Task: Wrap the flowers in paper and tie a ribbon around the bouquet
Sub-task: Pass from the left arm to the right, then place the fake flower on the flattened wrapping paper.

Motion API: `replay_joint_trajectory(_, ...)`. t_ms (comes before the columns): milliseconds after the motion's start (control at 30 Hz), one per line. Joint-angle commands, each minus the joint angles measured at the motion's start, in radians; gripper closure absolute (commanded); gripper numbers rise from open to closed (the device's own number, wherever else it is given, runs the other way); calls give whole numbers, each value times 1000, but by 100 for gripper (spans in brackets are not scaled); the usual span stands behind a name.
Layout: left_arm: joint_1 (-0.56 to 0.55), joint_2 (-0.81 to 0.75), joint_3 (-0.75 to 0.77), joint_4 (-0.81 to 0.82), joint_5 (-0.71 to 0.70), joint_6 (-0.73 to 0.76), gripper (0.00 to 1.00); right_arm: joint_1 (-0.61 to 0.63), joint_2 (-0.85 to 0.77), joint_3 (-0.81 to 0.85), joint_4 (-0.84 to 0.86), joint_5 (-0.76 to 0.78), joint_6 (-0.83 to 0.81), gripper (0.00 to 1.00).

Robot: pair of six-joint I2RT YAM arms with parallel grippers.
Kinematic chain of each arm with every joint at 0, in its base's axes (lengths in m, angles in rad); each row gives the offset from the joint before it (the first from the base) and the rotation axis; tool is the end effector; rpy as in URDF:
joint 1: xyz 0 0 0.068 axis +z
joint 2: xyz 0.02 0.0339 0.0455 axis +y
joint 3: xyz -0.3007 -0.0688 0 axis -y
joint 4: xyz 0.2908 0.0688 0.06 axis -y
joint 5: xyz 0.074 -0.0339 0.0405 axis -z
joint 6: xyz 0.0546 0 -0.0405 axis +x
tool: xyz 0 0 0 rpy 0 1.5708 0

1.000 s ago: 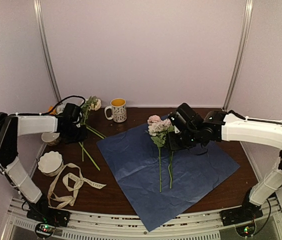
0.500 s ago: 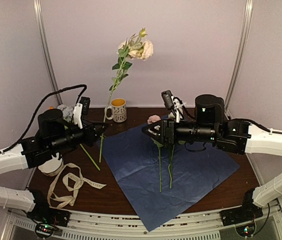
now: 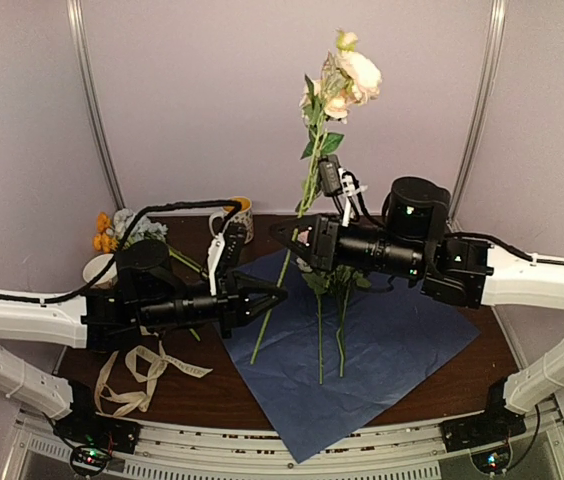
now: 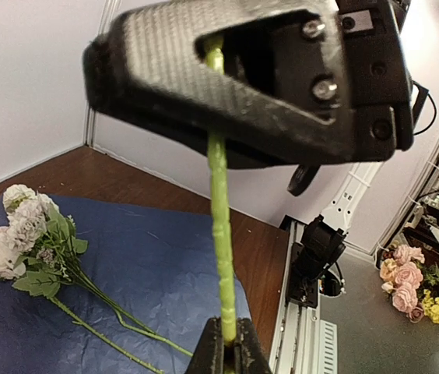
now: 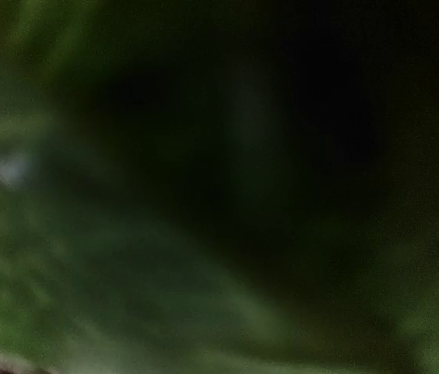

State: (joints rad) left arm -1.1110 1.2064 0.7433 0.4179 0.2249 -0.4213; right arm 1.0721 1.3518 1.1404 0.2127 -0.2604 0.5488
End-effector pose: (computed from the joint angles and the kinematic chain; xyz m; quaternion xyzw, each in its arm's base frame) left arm 0.1342 -0.2984 0.3125 0.3158 0.6498 -0.5345 0.4385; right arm 0.1686 0.3390 0.4048 -0.2700 0.6531 0.5716 0.4170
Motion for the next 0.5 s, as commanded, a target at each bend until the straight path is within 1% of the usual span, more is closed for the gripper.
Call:
replay_joint_trajectory(0,-13,-13,30,99,5,5,100,2,-59,-47,-43,196,45,100)
replay_joint_trajectory(100,-13,-23,19,91,-8,6,100,-4,-87,-62,-92,251,49,100)
replay_joint_trajectory(133,-13,-24,20,78,-16,9,100,-7,-95,-57,-131,267,51,100)
replay_joint_trajectory(167,-13,-24,23,58,-21,12,89,-10,-98,-46,-173,285,51,100)
replay_joint_trajectory(200,-13,-24,28,35,-27,18,68,-17,-97,-28,-229,306,50,100)
replay_joint_trajectory(233,-13,-25,34,6,-40,21,50,-26,-92,-7,-292,322,47,100)
replay_joint_trajectory(267,-13,-28,41,-32,-61,24,37,-41,-85,21,-371,325,44,100)
replay_joint_trajectory(333,-13,-37,64,-154,-145,40,24,-84,-44,73,-519,311,44,100)
replay_joint_trajectory(367,-12,-39,80,-219,-200,52,21,-111,-23,93,-584,292,45,100)
replay_joint_trajectory(467,-7,-3,166,-458,-395,80,20,-178,52,102,-690,281,42,100)
